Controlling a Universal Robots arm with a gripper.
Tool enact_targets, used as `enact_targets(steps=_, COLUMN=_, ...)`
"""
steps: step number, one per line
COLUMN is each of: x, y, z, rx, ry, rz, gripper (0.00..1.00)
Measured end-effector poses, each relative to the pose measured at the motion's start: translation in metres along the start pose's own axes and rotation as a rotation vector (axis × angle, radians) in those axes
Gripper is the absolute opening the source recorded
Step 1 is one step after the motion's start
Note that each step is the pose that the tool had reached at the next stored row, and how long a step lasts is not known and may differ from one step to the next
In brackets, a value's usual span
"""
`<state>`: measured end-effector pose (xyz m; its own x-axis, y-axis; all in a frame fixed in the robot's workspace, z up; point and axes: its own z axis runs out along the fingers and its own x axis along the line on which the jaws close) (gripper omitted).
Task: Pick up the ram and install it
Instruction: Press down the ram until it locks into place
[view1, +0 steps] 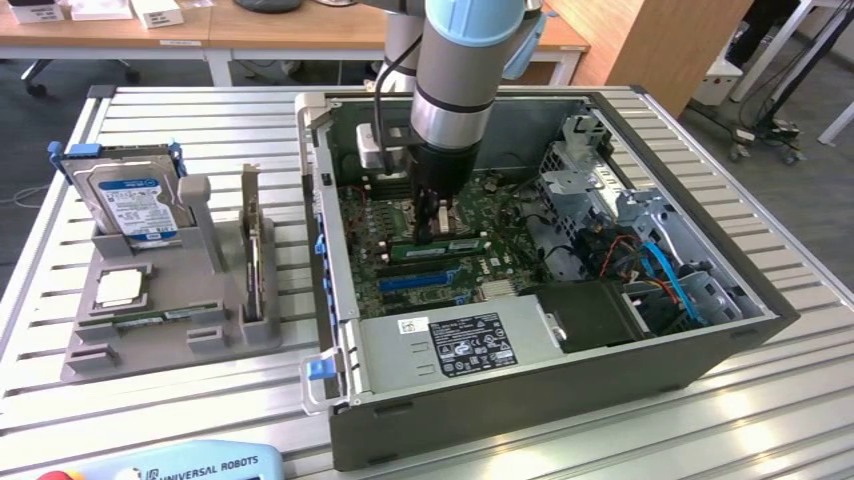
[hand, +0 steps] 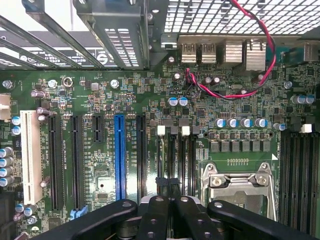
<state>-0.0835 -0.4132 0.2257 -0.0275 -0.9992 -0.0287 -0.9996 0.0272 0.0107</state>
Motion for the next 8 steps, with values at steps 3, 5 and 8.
enact_targets(steps=3, x=0.0, y=0.0, z=0.0001, rx=0.0, ry=0.0, rz=0.0, gripper=0.1)
enact_targets(steps=5, x=0.0, y=0.0, z=0.0002, rx=0.0001, ry=-0.0001, rz=0.0, gripper=0.1)
enact_targets(steps=8, x=0.0, y=0.0, z=0.001, rx=0.0001, ry=-0.0001, rz=0.0, gripper=0.1)
